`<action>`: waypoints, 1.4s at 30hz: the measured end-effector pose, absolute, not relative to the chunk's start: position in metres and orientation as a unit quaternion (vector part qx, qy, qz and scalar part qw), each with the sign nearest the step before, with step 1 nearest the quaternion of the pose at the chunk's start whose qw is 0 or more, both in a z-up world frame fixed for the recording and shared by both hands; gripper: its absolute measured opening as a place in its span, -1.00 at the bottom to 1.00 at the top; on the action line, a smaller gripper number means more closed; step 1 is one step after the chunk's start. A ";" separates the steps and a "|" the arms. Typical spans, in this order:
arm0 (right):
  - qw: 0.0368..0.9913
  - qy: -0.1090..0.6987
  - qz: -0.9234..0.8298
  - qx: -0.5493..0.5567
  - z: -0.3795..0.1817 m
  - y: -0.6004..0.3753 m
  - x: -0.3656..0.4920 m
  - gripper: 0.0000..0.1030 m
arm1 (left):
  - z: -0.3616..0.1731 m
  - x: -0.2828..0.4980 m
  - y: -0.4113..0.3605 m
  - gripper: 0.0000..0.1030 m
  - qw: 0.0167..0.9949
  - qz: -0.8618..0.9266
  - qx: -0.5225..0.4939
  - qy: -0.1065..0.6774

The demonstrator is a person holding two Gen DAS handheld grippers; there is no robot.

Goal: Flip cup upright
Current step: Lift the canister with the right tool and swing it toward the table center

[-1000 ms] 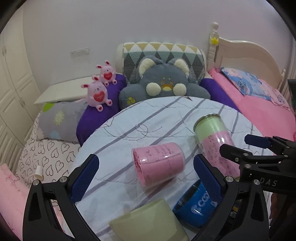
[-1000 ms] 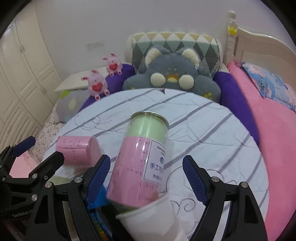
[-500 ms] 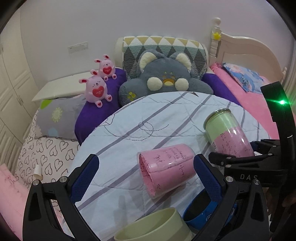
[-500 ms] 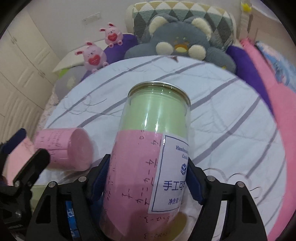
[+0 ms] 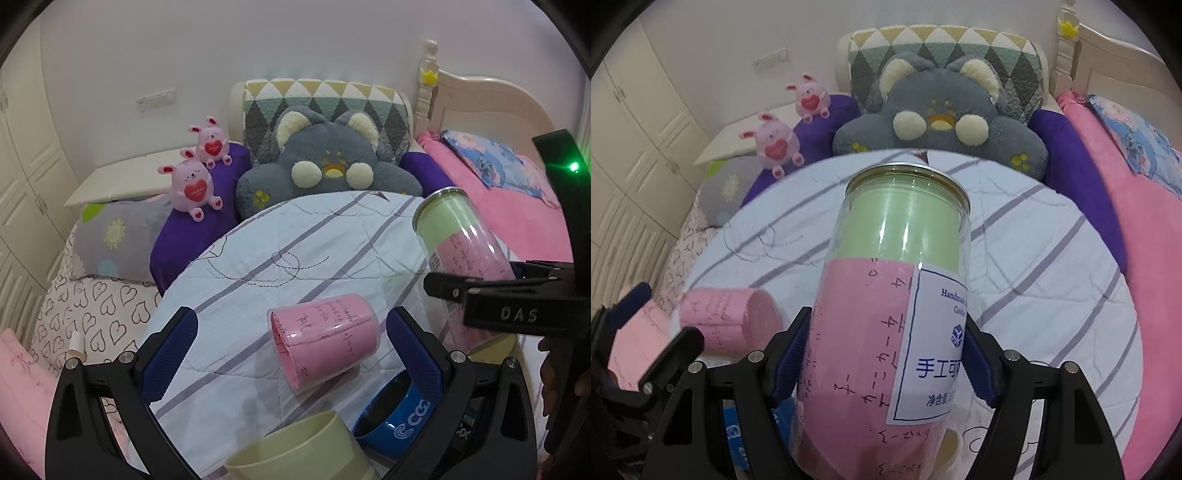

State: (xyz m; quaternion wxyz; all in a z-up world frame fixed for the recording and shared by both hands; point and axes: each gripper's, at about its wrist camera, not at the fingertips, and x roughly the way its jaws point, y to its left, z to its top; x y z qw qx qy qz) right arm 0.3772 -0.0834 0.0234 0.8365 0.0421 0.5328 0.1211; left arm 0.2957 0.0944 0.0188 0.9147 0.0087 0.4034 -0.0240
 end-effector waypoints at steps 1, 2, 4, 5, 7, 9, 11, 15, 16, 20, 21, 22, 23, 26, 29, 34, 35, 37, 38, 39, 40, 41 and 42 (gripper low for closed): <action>0.838 0.531 0.120 0.040 0.027 -0.083 0.378 0.45 | 0.020 0.295 0.094 1.00 0.915 -0.023 0.007 0.403; 0.840 0.528 0.119 0.039 0.030 -0.083 0.377 0.45 | 0.021 0.295 0.094 1.00 0.916 -0.023 0.007 0.401; 0.845 0.520 0.120 0.040 0.037 -0.083 0.376 0.45 | 0.024 0.294 0.093 1.00 0.917 -0.022 0.008 0.399; 0.846 0.517 0.120 0.040 0.040 -0.083 0.375 0.45 | 0.026 0.293 0.093 1.00 0.917 -0.022 0.008 0.397; 0.850 0.511 0.121 0.039 0.047 -0.084 0.371 0.45 | 0.029 0.291 0.091 1.00 0.919 -0.023 0.009 0.394; 0.855 0.504 0.120 0.039 0.055 -0.086 0.366 0.45 | 0.032 0.287 0.089 1.00 0.920 -0.025 0.012 0.391; 0.858 0.498 0.118 0.038 0.061 -0.088 0.361 0.45 | 0.037 0.283 0.087 1.00 0.922 -0.024 0.016 0.386; 0.865 0.488 0.114 0.033 0.075 -0.090 0.346 0.45 | 0.051 0.267 0.080 1.00 0.928 -0.024 0.019 0.372; 0.868 0.484 0.111 0.027 0.078 -0.090 0.340 0.45 | 0.054 0.263 0.078 1.00 0.929 -0.024 0.020 0.369; 0.872 0.476 0.111 0.023 0.089 -0.094 0.317 0.45 | 0.066 0.241 0.072 1.00 0.934 -0.020 0.027 0.356; 0.873 0.474 0.111 0.020 0.091 -0.094 0.311 0.45 | 0.069 0.234 0.070 1.00 0.935 -0.018 0.029 0.353; 0.876 0.470 0.108 0.016 0.095 -0.095 0.303 0.45 | 0.072 0.226 0.069 1.00 0.936 -0.017 0.029 0.350; 0.879 0.466 0.105 0.013 0.098 -0.097 0.296 0.45 | 0.073 0.222 0.068 1.00 0.936 -0.016 0.028 0.350; 0.883 0.457 0.105 0.013 0.105 -0.103 0.271 0.45 | 0.074 0.200 0.067 1.00 0.937 -0.012 0.022 0.349; 0.884 0.456 0.101 0.010 0.104 -0.107 0.249 0.45 | 0.070 0.177 0.066 1.00 0.937 -0.012 0.018 0.348; 0.876 0.471 0.103 0.010 0.090 -0.109 0.212 0.45 | 0.056 0.141 0.065 1.00 0.933 -0.003 0.007 0.359; 0.875 0.474 0.102 0.009 0.087 -0.109 0.206 0.45 | 0.053 0.135 0.065 1.00 0.933 -0.002 0.005 0.361; 0.869 0.484 0.104 0.011 0.077 -0.108 0.192 0.45 | 0.046 0.123 0.067 1.00 0.930 0.002 0.000 0.367; 0.865 0.490 0.105 0.013 0.072 -0.109 0.186 0.45 | 0.040 0.116 0.067 1.00 0.928 0.005 0.002 0.372; 0.861 0.498 0.106 0.016 0.066 -0.109 0.181 0.45 | 0.035 0.110 0.066 1.00 0.926 0.006 0.006 0.376; 0.854 0.508 0.107 0.019 0.058 -0.109 0.174 0.45 | 0.031 0.106 0.065 1.00 0.925 0.008 0.010 0.381; 0.850 0.515 0.108 0.018 0.052 -0.108 0.170 0.45 | 0.027 0.102 0.065 1.00 0.923 0.008 0.012 0.384; 0.847 0.521 0.109 0.017 0.047 -0.107 0.165 0.45 | 0.023 0.097 0.064 1.00 0.922 0.009 0.014 0.388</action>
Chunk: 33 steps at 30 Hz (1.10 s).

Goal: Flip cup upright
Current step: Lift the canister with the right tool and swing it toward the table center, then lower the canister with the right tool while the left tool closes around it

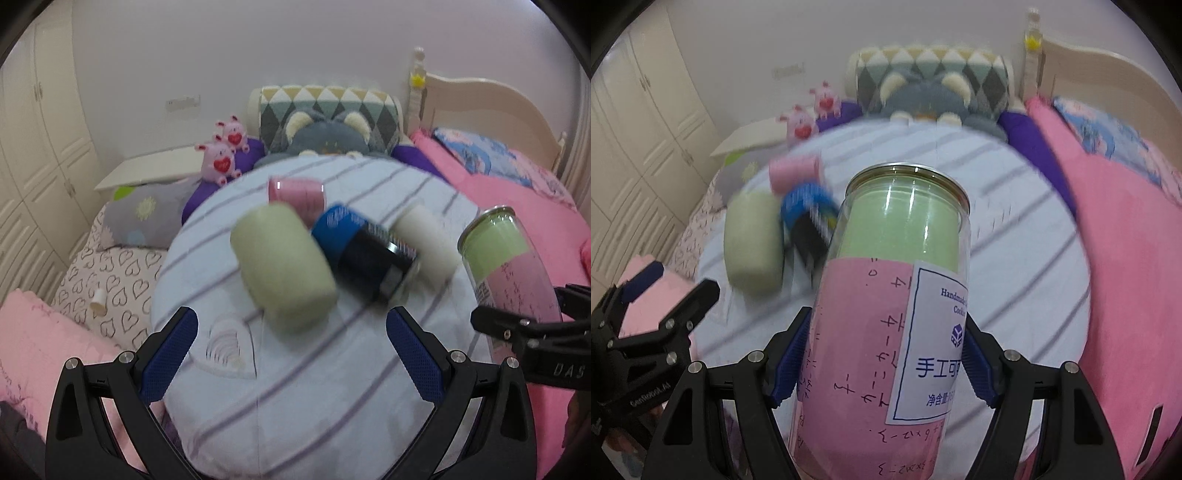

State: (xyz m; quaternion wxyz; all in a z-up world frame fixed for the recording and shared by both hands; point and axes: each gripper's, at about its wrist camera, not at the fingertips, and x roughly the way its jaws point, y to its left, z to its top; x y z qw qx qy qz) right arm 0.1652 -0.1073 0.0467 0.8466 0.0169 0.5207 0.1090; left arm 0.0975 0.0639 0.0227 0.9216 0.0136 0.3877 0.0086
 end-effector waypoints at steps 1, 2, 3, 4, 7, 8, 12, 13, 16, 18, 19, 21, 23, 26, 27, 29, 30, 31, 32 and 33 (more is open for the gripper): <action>0.843 0.526 0.111 0.013 0.040 -0.106 0.159 0.45 | 0.019 0.093 0.063 1.00 0.921 0.007 0.013 0.389; 0.841 0.530 0.111 0.010 0.036 -0.106 0.155 0.45 | 0.014 0.089 0.063 1.00 0.920 0.004 0.012 0.393; 0.837 0.535 0.113 0.008 0.030 -0.105 0.151 0.45 | 0.010 0.087 0.062 1.00 0.918 0.004 0.012 0.396; 0.835 0.539 0.114 0.008 0.026 -0.105 0.147 0.45 | 0.008 0.084 0.061 1.00 0.918 0.004 0.013 0.397; 0.827 0.550 0.117 0.008 0.012 -0.103 0.138 0.45 | -0.002 0.078 0.059 1.00 0.914 0.008 0.017 0.404; 0.826 0.551 0.115 0.006 0.010 -0.103 0.137 0.45 | -0.003 0.077 0.059 1.00 0.914 0.008 0.018 0.405; 0.821 0.558 0.120 0.011 0.001 -0.103 0.137 0.46 | -0.010 0.074 0.060 1.00 0.912 0.007 0.015 0.410; 0.818 0.562 0.122 0.011 -0.001 -0.103 0.139 0.46 | -0.012 0.072 0.061 1.00 0.912 0.007 0.016 0.410; 0.815 0.567 0.119 -0.003 -0.004 -0.100 0.138 0.48 | -0.015 0.073 0.060 1.00 0.911 0.011 0.021 0.412; 0.819 0.562 0.117 -0.011 -0.001 -0.100 0.137 0.53 | -0.016 0.073 0.062 1.00 0.911 0.017 0.016 0.411; 0.822 0.558 0.118 -0.012 0.002 -0.100 0.137 0.53 | -0.016 0.073 0.063 1.00 0.911 0.019 0.015 0.411; 0.825 0.552 0.116 -0.014 0.006 -0.102 0.135 0.54 | -0.017 0.072 0.064 1.00 0.911 0.019 0.015 0.412; 0.828 0.548 0.113 -0.021 0.009 -0.102 0.134 0.55 | -0.017 0.071 0.063 1.00 0.911 0.022 0.016 0.411; 0.830 0.545 0.116 -0.027 0.013 -0.103 0.133 0.55 | -0.016 0.070 0.060 1.00 0.911 0.022 0.020 0.411; 0.831 0.544 0.117 -0.027 0.016 -0.102 0.133 0.55 | -0.015 0.069 0.059 1.00 0.911 0.022 0.022 0.410; 0.835 0.537 0.117 -0.031 0.021 -0.101 0.130 0.55 | -0.012 0.068 0.057 1.00 0.912 0.022 0.023 0.409; 0.838 0.533 0.117 -0.033 0.025 -0.100 0.130 0.55 | -0.010 0.067 0.056 1.00 0.913 0.023 0.024 0.407; 0.840 0.528 0.117 -0.034 0.028 -0.100 0.129 0.55 | -0.008 0.066 0.055 1.00 0.914 0.023 0.024 0.404; 0.842 0.525 0.118 -0.033 0.031 -0.101 0.128 0.55 | -0.006 0.064 0.053 1.00 0.915 0.023 0.024 0.402; 0.846 0.519 0.119 -0.032 0.035 -0.103 0.126 0.55 | -0.004 0.063 0.052 1.00 0.916 0.021 0.024 0.399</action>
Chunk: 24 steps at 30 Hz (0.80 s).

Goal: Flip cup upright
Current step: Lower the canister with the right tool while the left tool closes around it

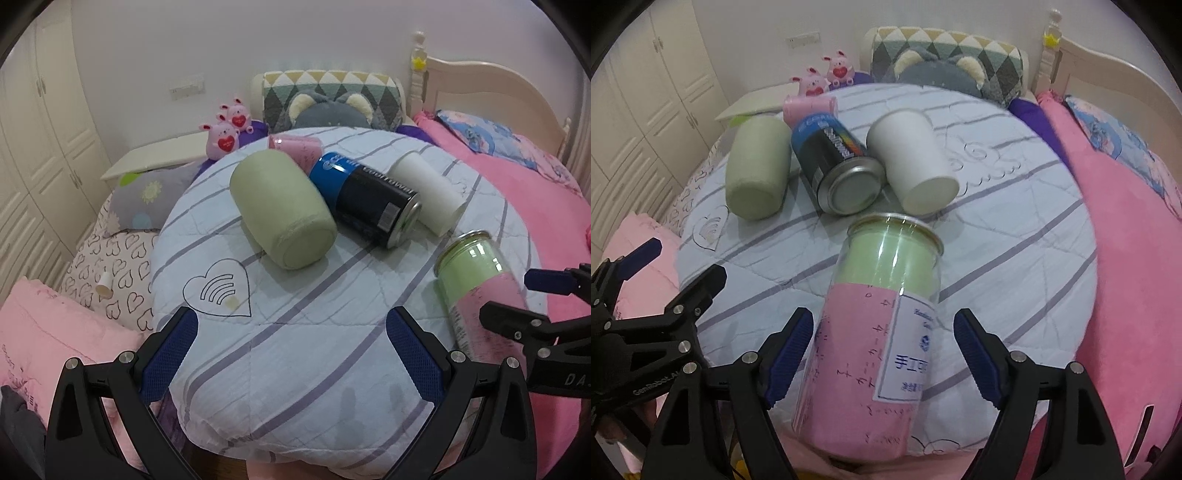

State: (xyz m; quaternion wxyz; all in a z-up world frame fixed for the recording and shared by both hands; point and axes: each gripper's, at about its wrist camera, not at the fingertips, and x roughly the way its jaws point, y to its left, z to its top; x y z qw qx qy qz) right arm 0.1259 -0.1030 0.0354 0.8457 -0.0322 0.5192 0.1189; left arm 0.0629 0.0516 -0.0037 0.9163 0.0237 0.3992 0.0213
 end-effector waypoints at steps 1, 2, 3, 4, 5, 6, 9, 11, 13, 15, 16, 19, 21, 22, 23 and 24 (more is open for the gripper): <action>0.849 0.514 0.120 -0.031 0.039 -0.107 0.124 0.55 | -0.001 0.061 0.050 1.00 0.918 0.020 0.021 0.397; 0.851 0.510 0.119 -0.030 0.043 -0.109 0.123 0.55 | 0.001 0.060 0.048 1.00 0.918 0.019 0.020 0.395; 0.854 0.506 0.119 -0.028 0.046 -0.111 0.122 0.55 | 0.005 0.059 0.046 1.00 0.919 0.018 0.017 0.393; 0.857 0.501 0.119 -0.026 0.050 -0.115 0.121 0.55 | 0.007 0.058 0.044 1.00 0.920 0.017 0.014 0.391; 0.860 0.496 0.118 -0.024 0.054 -0.119 0.122 0.55 | 0.009 0.056 0.042 1.00 0.921 0.015 0.011 0.389; 0.863 0.491 0.117 -0.021 0.057 -0.123 0.122 0.55 | 0.011 0.055 0.040 1.00 0.921 0.014 0.006 0.389; 0.871 0.479 0.113 -0.018 0.067 -0.136 0.120 0.55 | 0.017 0.053 0.030 1.00 0.921 0.016 -0.011 0.389; 0.875 0.471 0.110 -0.013 0.072 -0.148 0.118 0.55 | 0.020 0.052 0.022 1.00 0.920 0.013 -0.017 0.392; 0.879 0.464 0.110 -0.005 0.075 -0.159 0.116 0.55 | 0.022 0.051 0.010 1.00 0.919 0.010 -0.021 0.394; 0.883 0.456 0.110 0.006 0.078 -0.172 0.115 0.55 | 0.025 0.050 -0.003 1.00 0.919 0.009 -0.020 0.394; 0.884 0.453 0.110 0.011 0.079 -0.179 0.115 0.55 | 0.027 0.049 -0.011 1.00 0.919 0.008 -0.020 0.393; 0.887 0.449 0.111 0.020 0.079 -0.196 0.116 0.55 | 0.029 0.050 -0.030 1.00 0.919 0.003 -0.017 0.395; 0.888 0.446 0.108 0.025 0.079 -0.208 0.118 0.55 | 0.029 0.054 -0.044 1.00 0.915 0.000 -0.015 0.402; 0.888 0.446 0.107 0.026 0.078 -0.213 0.119 0.55 | 0.028 0.057 -0.049 1.00 0.915 0.001 -0.014 0.404; 0.888 0.445 0.108 0.028 0.078 -0.218 0.119 0.55 | 0.026 0.060 -0.056 1.00 0.912 0.003 -0.008 0.409; 0.888 0.446 0.109 0.031 0.077 -0.223 0.120 0.55 | 0.024 0.063 -0.063 1.00 0.910 0.006 -0.002 0.414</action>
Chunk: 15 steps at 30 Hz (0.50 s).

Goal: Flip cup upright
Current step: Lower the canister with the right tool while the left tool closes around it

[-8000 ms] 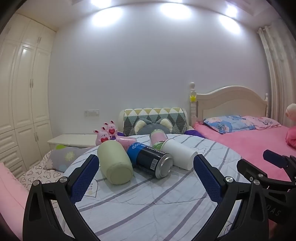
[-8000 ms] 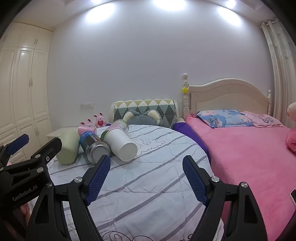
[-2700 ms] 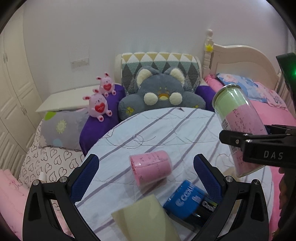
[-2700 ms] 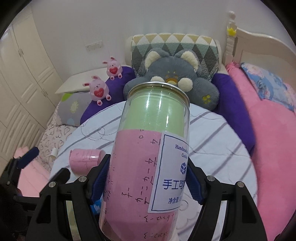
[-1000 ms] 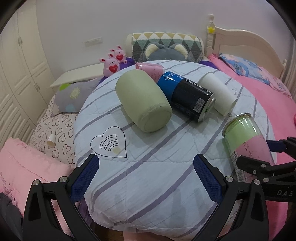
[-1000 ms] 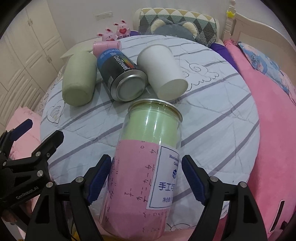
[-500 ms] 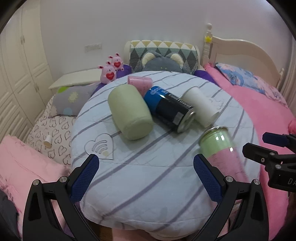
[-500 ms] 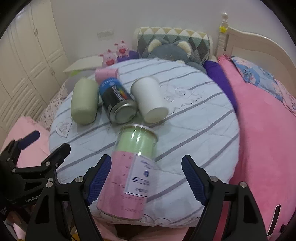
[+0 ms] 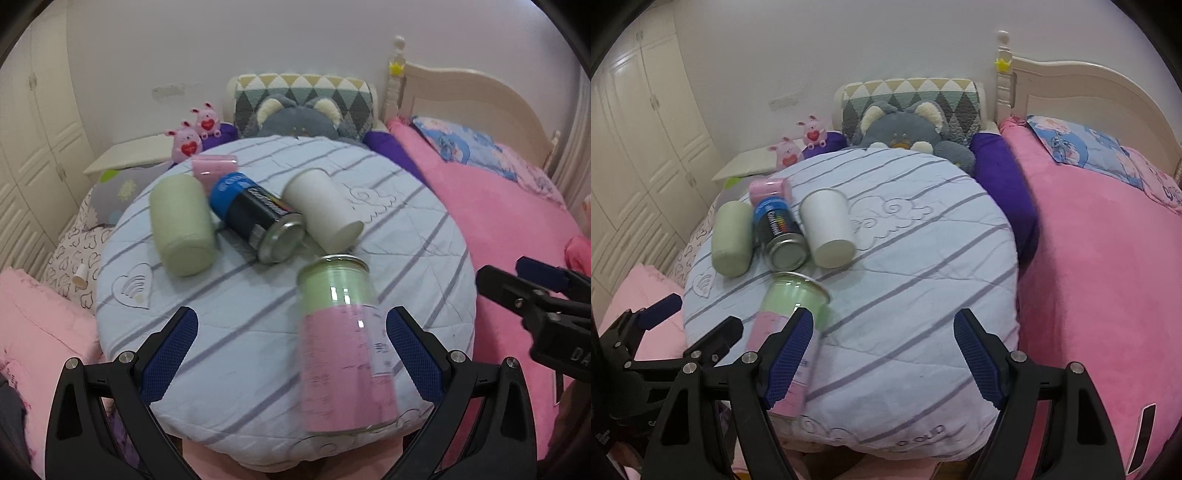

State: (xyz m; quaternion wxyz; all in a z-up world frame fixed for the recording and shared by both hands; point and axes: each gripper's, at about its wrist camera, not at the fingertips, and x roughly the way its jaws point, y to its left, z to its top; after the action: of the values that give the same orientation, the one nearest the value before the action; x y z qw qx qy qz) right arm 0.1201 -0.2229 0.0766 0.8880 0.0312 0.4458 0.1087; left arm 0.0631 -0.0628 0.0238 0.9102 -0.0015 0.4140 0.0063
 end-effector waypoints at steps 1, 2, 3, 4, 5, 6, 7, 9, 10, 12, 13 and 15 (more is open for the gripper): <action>0.888 0.446 0.109 0.037 0.075 -0.230 0.122 0.55 | 0.022 0.065 -0.067 1.00 0.909 0.009 0.003 0.417; 0.888 0.445 0.109 0.042 0.074 -0.235 0.122 0.55 | 0.019 0.069 -0.073 1.00 0.906 0.012 0.009 0.423; 0.888 0.444 0.108 0.046 0.073 -0.240 0.124 0.55 | 0.015 0.073 -0.079 1.00 0.901 0.015 0.015 0.432; 0.888 0.444 0.106 0.049 0.071 -0.246 0.127 0.55 | 0.013 0.076 -0.082 1.00 0.899 0.015 0.016 0.437; 0.888 0.445 0.103 0.050 0.069 -0.249 0.129 0.55 | 0.011 0.078 -0.084 1.00 0.897 0.014 0.017 0.441; 0.888 0.447 0.099 0.050 0.067 -0.252 0.131 0.55 | 0.009 0.082 -0.087 1.00 0.895 0.014 0.018 0.445; 0.886 0.450 0.098 0.050 0.063 -0.256 0.134 0.55 | 0.007 0.085 -0.089 1.00 0.894 0.016 0.019 0.447; 0.880 0.462 0.101 0.052 0.056 -0.259 0.141 0.55 | 0.004 0.091 -0.092 1.00 0.892 0.023 0.019 0.452; 0.875 0.470 0.107 0.056 0.051 -0.261 0.146 0.55 | 0.003 0.095 -0.092 1.00 0.890 0.026 0.018 0.455; 0.868 0.479 0.113 0.058 0.043 -0.260 0.152 0.55 | -0.001 0.100 -0.093 1.00 0.886 0.028 0.014 0.463; 0.866 0.484 0.115 0.054 0.038 -0.259 0.154 0.55 | -0.003 0.104 -0.094 1.00 0.884 0.029 0.013 0.466; 0.862 0.491 0.118 0.048 0.032 -0.257 0.159 0.55 | -0.006 0.108 -0.096 1.00 0.882 0.032 0.014 0.471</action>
State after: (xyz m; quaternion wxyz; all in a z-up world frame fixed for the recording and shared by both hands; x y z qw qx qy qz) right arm 0.1591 -0.2573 0.0320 0.8620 0.0485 0.4906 0.1182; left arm 0.1076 -0.0963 -0.0059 0.8815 0.0137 0.4708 0.0319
